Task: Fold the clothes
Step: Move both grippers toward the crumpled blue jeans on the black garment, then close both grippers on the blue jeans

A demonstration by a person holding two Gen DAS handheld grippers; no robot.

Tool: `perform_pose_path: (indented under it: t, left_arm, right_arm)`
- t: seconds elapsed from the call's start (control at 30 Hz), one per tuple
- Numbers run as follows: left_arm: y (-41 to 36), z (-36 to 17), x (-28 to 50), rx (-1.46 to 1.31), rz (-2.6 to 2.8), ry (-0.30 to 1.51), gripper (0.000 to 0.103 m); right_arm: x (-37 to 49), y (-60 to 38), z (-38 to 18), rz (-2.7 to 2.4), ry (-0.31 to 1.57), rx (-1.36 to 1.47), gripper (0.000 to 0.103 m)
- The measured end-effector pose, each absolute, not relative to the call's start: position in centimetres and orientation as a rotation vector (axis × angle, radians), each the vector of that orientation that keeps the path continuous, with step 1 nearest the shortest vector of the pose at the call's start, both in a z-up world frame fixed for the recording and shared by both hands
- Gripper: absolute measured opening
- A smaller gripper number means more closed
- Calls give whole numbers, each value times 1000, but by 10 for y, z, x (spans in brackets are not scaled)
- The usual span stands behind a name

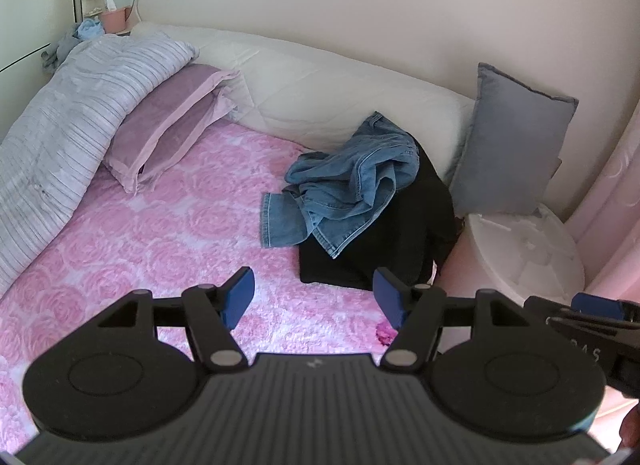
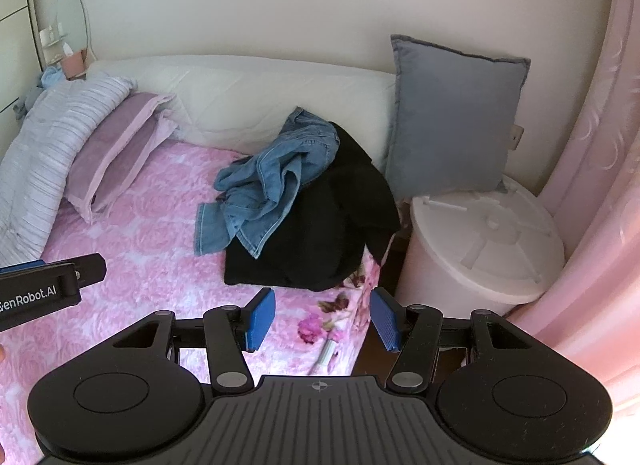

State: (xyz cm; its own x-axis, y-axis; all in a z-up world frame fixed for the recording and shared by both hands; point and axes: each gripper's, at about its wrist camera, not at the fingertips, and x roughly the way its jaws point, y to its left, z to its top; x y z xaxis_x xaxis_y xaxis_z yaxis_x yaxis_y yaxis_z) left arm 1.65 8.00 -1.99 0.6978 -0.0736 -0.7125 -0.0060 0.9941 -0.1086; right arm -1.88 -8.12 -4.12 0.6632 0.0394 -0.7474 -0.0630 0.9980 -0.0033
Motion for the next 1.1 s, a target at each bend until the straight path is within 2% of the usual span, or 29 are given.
perform_pose_path:
  t: [0.6, 1.1]
  left_arm:
    - [49, -40, 92, -102, -25, 853, 62]
    - [19, -82, 192, -116, -26, 936, 61]
  right_arm:
    - [58, -109, -59, 96, 875, -20, 56]
    - [156, -160, -105, 116, 982, 44, 56]
